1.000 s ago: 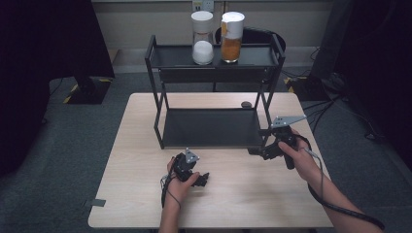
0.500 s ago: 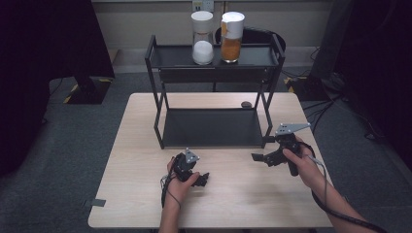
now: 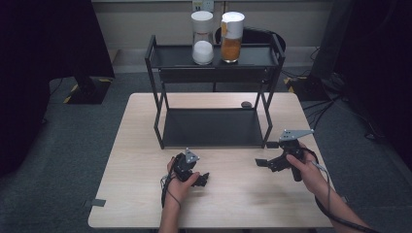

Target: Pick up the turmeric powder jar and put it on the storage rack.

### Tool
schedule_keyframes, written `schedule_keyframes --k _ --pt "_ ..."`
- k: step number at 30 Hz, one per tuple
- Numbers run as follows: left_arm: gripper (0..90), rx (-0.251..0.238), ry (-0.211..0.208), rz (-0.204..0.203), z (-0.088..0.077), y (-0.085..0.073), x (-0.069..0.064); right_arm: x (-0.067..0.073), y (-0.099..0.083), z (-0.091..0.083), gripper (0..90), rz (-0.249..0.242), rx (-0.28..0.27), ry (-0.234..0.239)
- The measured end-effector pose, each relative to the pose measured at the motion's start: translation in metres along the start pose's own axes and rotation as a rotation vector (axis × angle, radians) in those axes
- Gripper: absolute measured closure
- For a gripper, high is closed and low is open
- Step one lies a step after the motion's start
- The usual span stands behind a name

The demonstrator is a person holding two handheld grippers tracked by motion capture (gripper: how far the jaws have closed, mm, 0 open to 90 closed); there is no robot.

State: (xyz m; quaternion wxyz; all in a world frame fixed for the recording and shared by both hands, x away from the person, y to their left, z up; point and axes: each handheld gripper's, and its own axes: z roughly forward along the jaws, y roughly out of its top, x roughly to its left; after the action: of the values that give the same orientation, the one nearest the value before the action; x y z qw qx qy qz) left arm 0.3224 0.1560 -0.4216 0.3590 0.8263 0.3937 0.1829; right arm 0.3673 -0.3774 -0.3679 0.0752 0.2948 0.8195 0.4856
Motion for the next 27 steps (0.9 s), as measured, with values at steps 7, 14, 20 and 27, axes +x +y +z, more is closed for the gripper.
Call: schedule_keyframes --k 7,14,20,27 --pt "0.0 0.000 0.000 0.000 0.000 0.000 0.000 -0.002 -0.011 -0.002 2.8 0.010 0.001 -0.004" --pt "0.0 0.000 0.000 0.000 0.000 0.000 0.000 -0.004 -0.023 -0.006 2.8 0.019 0.001 -0.010" --pt "0.0 0.000 0.000 0.000 0.000 0.000 0.000 -0.006 -0.032 -0.010 2.8 0.028 -0.003 -0.017" --pt "0.0 0.000 0.000 0.000 0.000 0.000 0.000 -0.008 -0.044 -0.016 2.8 0.041 -0.007 -0.029"
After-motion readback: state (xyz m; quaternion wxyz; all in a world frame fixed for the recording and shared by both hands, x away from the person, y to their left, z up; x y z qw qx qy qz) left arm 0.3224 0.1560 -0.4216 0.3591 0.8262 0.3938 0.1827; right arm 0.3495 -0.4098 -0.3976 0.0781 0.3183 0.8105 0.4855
